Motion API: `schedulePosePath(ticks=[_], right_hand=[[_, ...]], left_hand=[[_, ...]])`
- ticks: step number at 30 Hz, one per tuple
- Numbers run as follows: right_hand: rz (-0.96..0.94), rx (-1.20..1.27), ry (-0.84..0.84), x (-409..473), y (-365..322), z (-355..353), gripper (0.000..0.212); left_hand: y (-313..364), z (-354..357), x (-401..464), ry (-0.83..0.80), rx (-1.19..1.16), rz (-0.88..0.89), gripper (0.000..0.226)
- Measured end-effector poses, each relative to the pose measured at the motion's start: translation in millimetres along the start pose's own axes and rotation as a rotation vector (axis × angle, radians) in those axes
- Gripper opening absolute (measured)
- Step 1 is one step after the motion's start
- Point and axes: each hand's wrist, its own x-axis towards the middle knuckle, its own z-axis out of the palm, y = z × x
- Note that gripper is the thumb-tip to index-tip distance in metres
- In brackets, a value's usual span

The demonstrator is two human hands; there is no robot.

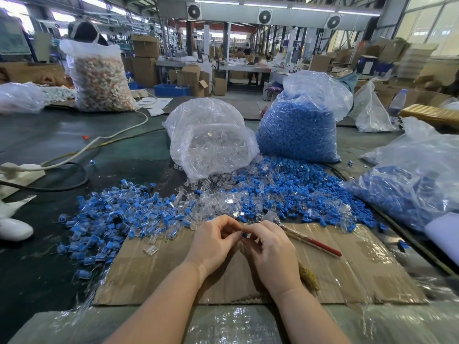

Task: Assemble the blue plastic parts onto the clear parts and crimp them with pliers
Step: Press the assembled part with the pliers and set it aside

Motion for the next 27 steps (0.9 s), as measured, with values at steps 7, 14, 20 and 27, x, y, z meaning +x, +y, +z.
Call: schedulePosePath(ticks=[7, 14, 20, 27], right_hand=[[-0.017, -0.018, 0.015, -1, 0, 0, 0.014], [0.013, -0.075, 0.078, -1, -2, -1, 0.016], [0.494, -0.536, -0.194, 2, 8, -16, 0.058], [0.512, -0.686, -0.449, -3, 27, -34, 0.075]], left_hand=[[0, 0, 0, 0.002, 0.02, 0.0, 0.016], [-2, 0, 1, 0.022, 0.056, -0.017, 0.008], [-2, 0, 1, 0.042, 0.012, -0.048, 0.008], [4, -1, 6, 0.051, -0.045, -0.127, 0.01]])
